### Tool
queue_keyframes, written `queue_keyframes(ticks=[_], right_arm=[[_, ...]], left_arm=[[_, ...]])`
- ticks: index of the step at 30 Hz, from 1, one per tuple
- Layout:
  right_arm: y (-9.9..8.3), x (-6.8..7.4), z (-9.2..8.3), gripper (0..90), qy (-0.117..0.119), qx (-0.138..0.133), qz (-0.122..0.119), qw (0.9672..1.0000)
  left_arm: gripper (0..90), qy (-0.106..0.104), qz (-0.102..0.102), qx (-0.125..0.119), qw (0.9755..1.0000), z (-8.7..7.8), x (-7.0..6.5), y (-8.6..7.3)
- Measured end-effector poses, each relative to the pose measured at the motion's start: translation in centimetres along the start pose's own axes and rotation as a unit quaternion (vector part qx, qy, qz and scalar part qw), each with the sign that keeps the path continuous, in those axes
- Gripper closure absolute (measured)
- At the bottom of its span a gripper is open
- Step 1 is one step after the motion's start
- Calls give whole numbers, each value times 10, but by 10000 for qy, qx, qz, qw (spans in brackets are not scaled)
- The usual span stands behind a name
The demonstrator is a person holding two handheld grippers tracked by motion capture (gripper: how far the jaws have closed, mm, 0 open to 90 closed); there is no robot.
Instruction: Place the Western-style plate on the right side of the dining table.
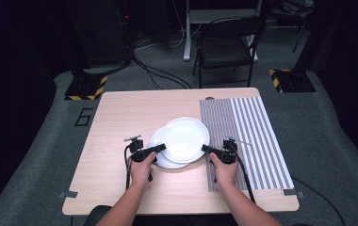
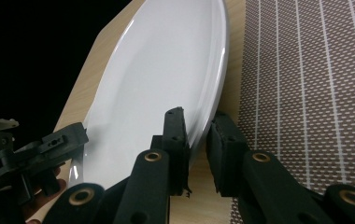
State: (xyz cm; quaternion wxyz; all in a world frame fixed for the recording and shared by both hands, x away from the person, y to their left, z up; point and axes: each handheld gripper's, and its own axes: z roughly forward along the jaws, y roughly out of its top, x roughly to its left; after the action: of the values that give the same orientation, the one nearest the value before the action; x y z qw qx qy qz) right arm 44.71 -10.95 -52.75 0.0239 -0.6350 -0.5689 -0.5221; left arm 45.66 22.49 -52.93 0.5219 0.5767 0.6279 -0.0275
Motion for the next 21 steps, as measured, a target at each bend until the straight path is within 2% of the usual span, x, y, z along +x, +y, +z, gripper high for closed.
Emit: queue_keyframes(ticks=[1, 3, 6, 9, 13, 21], right_arm=[[0, 0, 0, 784, 17, 14, 76, 10000], [0, -2, 1, 786, 53, -35, 30, 10000], [0, -2, 0, 792, 54, -15, 153, 9999], [0, -2, 1, 795, 70, -20, 212, 9997], [0, -2, 1, 801, 86, 23, 410, 9991], [-1, -1, 4, 807, 102, 62, 499, 9987]], left_arm=[[611, 26, -1, 32, 10000, 0, 0, 0], [621, 44, 29, 48, 10000, 0, -1, 0], [660, 120, 44, 92, 9999, -1, -2, -1], [685, 125, -18, 108, 9999, -2, -1, -2], [715, 159, -13, 111, 9998, -3, -1, -2], [740, 154, -85, 77, 9998, -7, 3, -2]])
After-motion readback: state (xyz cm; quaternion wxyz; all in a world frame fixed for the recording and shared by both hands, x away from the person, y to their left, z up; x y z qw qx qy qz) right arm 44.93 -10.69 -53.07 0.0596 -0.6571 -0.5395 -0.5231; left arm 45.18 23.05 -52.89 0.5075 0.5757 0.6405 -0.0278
